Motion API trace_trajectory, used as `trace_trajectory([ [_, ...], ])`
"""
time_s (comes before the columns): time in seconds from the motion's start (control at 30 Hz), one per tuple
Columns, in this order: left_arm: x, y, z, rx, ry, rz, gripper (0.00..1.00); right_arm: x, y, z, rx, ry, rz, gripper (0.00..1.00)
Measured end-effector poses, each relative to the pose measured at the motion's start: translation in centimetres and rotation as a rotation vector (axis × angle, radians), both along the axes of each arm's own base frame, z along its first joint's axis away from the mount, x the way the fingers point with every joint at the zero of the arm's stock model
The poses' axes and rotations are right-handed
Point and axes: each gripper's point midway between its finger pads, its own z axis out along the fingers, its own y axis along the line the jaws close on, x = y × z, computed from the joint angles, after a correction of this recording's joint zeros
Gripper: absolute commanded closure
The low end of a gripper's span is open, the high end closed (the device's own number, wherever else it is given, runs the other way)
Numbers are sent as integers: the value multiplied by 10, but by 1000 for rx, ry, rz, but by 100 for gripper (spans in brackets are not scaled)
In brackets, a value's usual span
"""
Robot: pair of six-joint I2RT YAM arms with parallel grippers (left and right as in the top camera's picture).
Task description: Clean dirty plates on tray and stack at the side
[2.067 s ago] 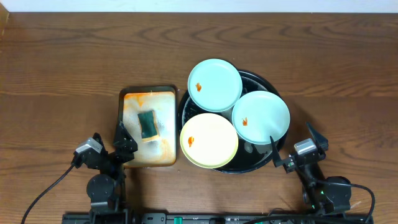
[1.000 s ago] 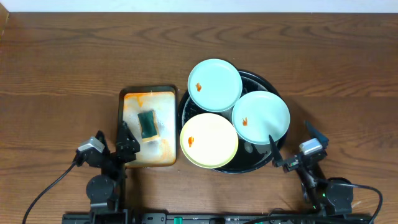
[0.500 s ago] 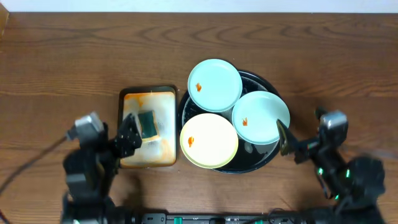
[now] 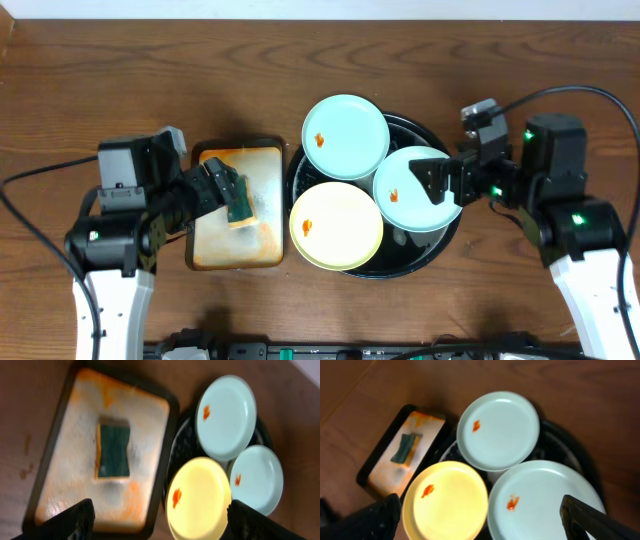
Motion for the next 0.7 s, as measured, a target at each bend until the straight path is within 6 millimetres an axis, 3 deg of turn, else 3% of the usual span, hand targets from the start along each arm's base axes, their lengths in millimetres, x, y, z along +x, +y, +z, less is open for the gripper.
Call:
trace_trajectory([
  [0.2,-15,2,-30,3,174,8,14,9,-2,-16,9,75,-46,1],
  [0.37,-19,6,-45,26,255,19,15,-3,-4,-26,16,162,-64,1],
  [0.5,-20,6,-60,41,312,0,28,-2,-15,-35,-26,198,-137,21],
  [0.7,-7,0,-104,110,414,-85,29,-4,-31,-49,-80,261,-235,21],
])
